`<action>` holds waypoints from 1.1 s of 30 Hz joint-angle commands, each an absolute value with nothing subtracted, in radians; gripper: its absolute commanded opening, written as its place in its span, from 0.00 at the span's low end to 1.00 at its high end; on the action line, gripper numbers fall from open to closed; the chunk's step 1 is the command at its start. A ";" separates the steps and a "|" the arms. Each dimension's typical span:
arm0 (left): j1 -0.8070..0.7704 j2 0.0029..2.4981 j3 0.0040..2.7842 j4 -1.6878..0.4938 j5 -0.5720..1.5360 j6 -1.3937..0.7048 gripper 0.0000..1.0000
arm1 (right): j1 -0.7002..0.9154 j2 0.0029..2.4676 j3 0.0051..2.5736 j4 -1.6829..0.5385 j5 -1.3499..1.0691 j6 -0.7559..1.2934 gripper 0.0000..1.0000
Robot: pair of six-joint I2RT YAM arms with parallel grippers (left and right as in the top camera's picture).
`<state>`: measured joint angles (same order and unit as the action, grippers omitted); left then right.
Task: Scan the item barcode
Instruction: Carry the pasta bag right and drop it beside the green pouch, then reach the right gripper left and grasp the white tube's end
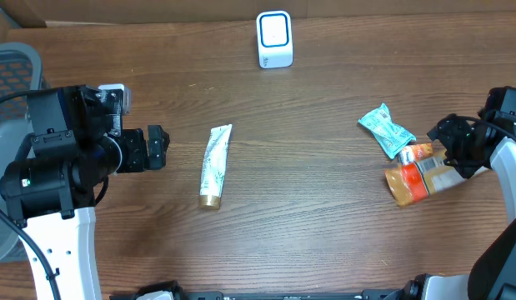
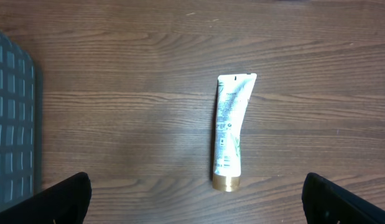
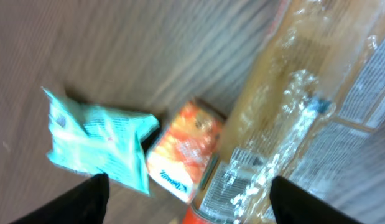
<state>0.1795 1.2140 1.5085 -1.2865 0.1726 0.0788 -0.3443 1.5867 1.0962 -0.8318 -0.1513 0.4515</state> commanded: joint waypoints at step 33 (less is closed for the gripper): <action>0.184 1.217 1.525 -1.283 0.184 0.090 1.00 | 0.640 2.011 1.413 -0.469 -0.415 0.607 0.90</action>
<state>0.1795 1.2140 1.5085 -1.2861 0.1726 0.0792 0.6052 1.9835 1.4044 -0.4976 -0.4435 0.5671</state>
